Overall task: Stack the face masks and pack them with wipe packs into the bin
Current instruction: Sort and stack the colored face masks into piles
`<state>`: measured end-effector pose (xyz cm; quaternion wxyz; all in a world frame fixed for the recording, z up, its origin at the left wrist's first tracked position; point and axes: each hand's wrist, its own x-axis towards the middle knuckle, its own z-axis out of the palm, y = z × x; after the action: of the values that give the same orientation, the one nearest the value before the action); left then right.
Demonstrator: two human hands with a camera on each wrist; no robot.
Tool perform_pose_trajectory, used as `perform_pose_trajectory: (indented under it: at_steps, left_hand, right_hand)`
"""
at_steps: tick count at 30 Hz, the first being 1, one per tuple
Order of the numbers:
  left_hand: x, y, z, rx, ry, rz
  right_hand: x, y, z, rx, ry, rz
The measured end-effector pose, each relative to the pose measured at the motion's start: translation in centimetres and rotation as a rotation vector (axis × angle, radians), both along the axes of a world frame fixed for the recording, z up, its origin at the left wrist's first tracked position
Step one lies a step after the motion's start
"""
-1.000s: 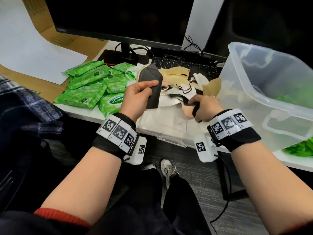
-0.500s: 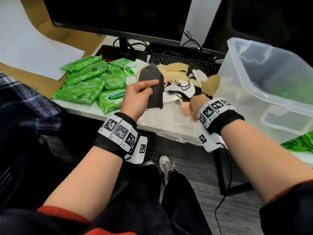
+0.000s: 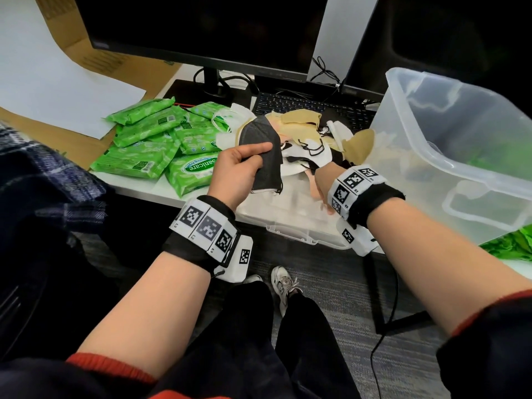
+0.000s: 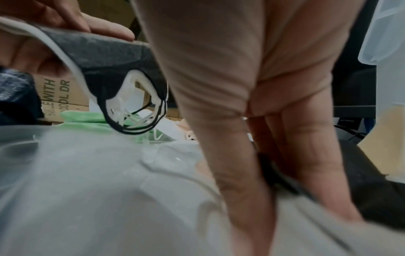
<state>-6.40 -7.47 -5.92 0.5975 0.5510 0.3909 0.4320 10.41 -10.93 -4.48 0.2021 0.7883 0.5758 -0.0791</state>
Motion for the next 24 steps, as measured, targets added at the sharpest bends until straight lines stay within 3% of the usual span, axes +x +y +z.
perform_pose_trajectory:
  at_steps: [4,8,13,17,24]
  left_hand:
    - [0.1,-0.1,0.1,0.006,0.011,0.011]
    - [0.1,-0.1,-0.2,0.012,0.025,0.004]
    - [0.2,0.1,-0.2,0.007,0.066,0.017]
    - [0.3,0.1,-0.2,-0.010,0.092,0.030]
    - [0.6,0.0,-0.3,-0.041,0.117,0.006]
  right_hand:
    - [-0.3,0.8,-0.4,-0.088,-0.153,0.029]
    - [-0.3,1.0,0.6,-0.265,-0.061,-0.032]
    - [1.6,0.7,0.9,0.108,0.059,-0.058]
    - [1.4,0.4,2.2,0.277,0.254,-0.128]
    - [0.6,-0.3,4.9,0.781,0.666,-0.103]
